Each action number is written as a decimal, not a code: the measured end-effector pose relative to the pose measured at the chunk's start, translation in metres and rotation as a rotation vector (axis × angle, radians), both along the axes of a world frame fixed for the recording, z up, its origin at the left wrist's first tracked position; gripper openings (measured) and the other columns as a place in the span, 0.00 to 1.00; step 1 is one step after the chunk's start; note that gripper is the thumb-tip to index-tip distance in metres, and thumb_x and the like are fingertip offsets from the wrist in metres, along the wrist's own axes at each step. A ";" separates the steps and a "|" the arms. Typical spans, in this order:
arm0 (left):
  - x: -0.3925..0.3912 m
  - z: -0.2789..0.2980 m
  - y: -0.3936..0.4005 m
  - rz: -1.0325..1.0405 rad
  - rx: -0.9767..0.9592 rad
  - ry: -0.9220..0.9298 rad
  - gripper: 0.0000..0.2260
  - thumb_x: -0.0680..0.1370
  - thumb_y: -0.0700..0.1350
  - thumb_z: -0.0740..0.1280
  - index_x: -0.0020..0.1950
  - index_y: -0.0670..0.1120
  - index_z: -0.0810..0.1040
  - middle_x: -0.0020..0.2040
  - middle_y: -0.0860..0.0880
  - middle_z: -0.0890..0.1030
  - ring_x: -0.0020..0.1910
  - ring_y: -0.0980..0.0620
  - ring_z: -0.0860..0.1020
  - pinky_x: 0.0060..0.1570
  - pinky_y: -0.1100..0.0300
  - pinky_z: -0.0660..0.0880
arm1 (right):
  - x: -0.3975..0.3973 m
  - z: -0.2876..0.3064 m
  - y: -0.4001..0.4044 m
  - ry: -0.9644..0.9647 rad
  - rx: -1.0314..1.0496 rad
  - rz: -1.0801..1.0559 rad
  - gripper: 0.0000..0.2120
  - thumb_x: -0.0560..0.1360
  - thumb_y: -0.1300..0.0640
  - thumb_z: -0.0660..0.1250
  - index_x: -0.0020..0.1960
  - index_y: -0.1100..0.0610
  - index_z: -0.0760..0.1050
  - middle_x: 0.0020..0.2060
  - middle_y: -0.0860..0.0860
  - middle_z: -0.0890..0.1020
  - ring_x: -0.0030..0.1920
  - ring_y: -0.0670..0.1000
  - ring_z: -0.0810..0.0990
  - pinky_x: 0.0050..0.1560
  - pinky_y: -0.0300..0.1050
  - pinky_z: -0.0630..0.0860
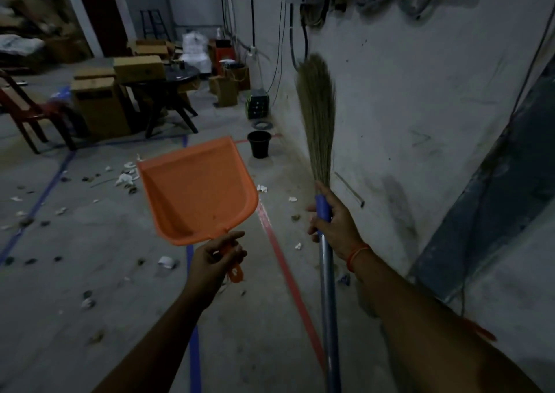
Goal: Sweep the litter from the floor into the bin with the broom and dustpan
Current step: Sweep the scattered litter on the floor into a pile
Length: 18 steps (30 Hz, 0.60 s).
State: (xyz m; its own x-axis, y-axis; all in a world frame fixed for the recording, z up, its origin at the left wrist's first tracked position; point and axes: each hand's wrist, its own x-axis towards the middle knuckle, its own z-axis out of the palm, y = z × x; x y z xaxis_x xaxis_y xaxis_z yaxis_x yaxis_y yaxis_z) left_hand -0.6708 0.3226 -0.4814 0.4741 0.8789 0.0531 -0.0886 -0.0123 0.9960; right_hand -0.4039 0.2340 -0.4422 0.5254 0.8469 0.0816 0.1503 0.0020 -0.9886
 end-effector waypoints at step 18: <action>-0.019 -0.045 -0.003 -0.014 -0.101 0.094 0.12 0.79 0.38 0.70 0.61 0.46 0.83 0.46 0.40 0.84 0.48 0.39 0.84 0.53 0.47 0.81 | -0.056 -0.108 -0.046 0.105 -0.152 -0.068 0.15 0.75 0.71 0.66 0.55 0.56 0.80 0.45 0.59 0.80 0.36 0.51 0.82 0.40 0.54 0.82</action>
State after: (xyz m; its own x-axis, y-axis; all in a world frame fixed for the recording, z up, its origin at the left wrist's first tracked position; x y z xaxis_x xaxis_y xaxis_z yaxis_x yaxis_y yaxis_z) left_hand -0.6901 0.3193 -0.5262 0.4855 0.8705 -0.0810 0.0059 0.0894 0.9960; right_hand -0.4594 0.1878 -0.5500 0.5807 0.8076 -0.1024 0.0412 -0.1548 -0.9871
